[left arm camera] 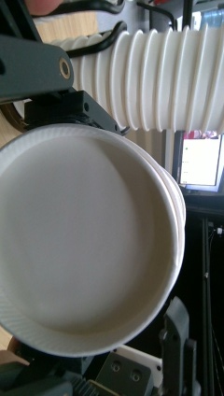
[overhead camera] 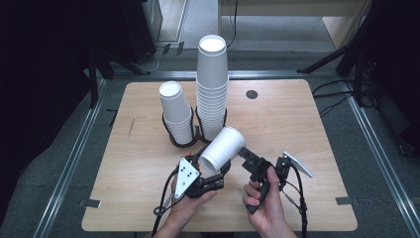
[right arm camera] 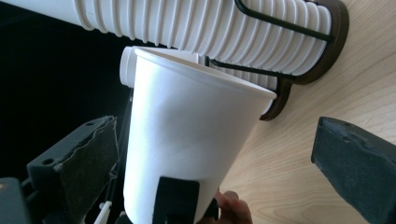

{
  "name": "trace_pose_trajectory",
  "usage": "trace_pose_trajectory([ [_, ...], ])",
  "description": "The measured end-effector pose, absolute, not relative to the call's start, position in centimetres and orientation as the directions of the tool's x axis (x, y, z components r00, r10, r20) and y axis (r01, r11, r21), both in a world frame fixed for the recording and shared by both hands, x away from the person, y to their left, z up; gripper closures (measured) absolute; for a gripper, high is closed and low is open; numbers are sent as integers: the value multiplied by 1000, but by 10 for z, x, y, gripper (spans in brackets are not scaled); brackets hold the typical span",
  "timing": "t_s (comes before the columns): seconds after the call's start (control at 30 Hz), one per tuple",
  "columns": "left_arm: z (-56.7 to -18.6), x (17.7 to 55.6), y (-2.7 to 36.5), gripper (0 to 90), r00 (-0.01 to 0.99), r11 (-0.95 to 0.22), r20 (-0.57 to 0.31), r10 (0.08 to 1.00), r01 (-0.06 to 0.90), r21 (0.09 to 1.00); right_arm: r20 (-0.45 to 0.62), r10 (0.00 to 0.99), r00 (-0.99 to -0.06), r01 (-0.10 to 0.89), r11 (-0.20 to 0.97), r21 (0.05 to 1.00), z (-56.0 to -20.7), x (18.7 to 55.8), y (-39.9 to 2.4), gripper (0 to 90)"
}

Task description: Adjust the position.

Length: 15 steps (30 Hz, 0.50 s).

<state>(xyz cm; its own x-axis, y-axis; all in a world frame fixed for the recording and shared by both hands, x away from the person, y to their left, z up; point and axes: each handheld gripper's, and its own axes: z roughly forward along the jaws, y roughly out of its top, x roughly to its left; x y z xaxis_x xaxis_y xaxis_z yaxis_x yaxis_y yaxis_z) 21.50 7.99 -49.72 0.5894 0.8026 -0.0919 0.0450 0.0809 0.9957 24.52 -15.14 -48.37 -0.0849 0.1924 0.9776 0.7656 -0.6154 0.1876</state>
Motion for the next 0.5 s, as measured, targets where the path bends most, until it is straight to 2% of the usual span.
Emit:
trace_pose_trajectory([
  [0.5,-501,209,66,216,614,73,-85,785,46,996,987,156,-44,785,-606,131,-489,251,-150,0],
])
